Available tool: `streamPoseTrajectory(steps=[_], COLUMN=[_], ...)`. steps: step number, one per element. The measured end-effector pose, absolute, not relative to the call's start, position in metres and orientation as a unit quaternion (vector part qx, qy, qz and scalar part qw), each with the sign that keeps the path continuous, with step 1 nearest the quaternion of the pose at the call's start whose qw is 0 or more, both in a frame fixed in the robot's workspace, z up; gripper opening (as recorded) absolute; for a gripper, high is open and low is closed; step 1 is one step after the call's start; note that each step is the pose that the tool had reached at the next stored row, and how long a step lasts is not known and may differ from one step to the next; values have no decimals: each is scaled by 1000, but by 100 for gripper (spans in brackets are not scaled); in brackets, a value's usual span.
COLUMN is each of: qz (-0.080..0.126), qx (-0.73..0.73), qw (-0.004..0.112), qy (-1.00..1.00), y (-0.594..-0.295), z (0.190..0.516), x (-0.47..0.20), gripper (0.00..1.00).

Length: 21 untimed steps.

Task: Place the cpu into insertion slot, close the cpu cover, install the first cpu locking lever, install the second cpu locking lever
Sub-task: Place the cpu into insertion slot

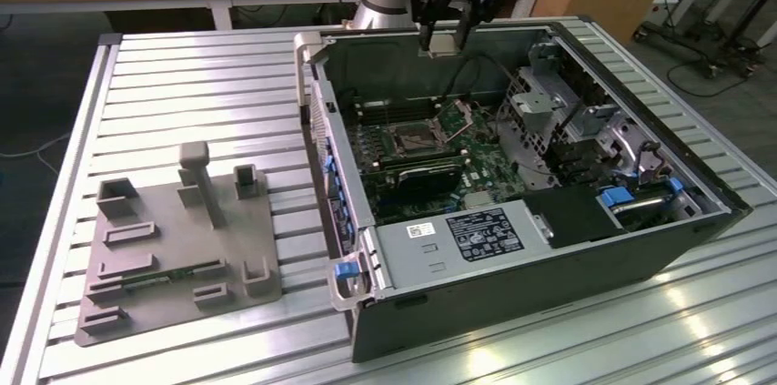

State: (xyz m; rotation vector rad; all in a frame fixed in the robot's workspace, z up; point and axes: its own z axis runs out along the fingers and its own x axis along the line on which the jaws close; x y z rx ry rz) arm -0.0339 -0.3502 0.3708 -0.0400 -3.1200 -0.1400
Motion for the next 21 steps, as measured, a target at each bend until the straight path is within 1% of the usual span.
streamPoseTrajectory(steps=[14, 21], qz=[-45, -45], qx=[-14, -73], qw=[9, 6], qy=[-999, -996], y=[-350, -350], z=[371, 365], x=[-34, -34], gripper=[54, 54])
